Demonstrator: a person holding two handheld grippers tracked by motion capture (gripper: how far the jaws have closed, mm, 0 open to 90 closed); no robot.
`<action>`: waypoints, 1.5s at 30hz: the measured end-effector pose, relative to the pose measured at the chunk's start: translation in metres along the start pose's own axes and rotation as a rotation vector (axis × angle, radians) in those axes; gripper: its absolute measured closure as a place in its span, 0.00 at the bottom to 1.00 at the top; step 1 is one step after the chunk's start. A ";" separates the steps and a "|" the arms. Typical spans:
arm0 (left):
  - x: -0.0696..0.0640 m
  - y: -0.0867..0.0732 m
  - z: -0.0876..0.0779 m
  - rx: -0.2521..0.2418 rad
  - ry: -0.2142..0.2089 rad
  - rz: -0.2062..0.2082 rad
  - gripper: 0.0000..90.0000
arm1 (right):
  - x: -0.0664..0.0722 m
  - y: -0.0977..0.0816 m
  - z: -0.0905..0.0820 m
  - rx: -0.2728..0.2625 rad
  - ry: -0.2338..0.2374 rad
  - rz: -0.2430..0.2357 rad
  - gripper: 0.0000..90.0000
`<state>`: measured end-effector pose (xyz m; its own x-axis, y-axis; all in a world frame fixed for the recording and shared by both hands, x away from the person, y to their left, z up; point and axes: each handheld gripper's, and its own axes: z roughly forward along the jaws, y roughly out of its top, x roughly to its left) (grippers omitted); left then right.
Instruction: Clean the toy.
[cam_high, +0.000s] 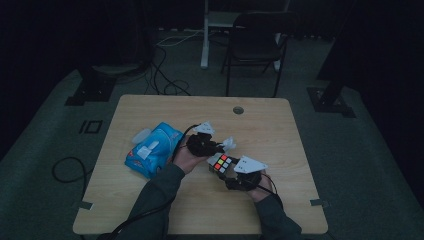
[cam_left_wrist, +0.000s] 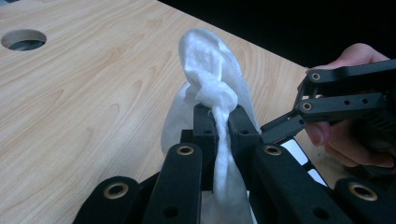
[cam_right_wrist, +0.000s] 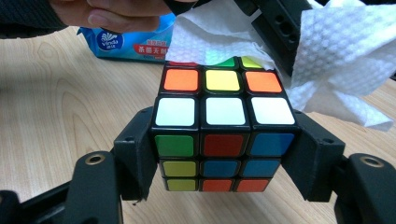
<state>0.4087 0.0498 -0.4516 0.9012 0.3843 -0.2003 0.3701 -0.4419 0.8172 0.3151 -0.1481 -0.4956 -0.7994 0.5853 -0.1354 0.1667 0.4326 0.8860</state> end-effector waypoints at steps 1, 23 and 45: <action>0.000 0.000 0.000 0.002 -0.003 0.002 0.96 | 0.000 0.000 0.000 0.000 0.000 0.000 0.38; 0.006 0.000 -0.003 0.012 0.010 -0.011 0.96 | 0.000 0.000 -0.001 -0.005 -0.001 0.002 0.38; 0.007 0.001 -0.005 0.016 0.019 -0.019 0.96 | -0.001 0.000 -0.001 -0.007 -0.003 0.004 0.38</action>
<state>0.4146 0.0561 -0.4495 0.8895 0.4083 -0.2052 0.3909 -0.4473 0.8045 0.3153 -0.1492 -0.4950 -0.7971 0.5891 -0.1329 0.1659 0.4253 0.8897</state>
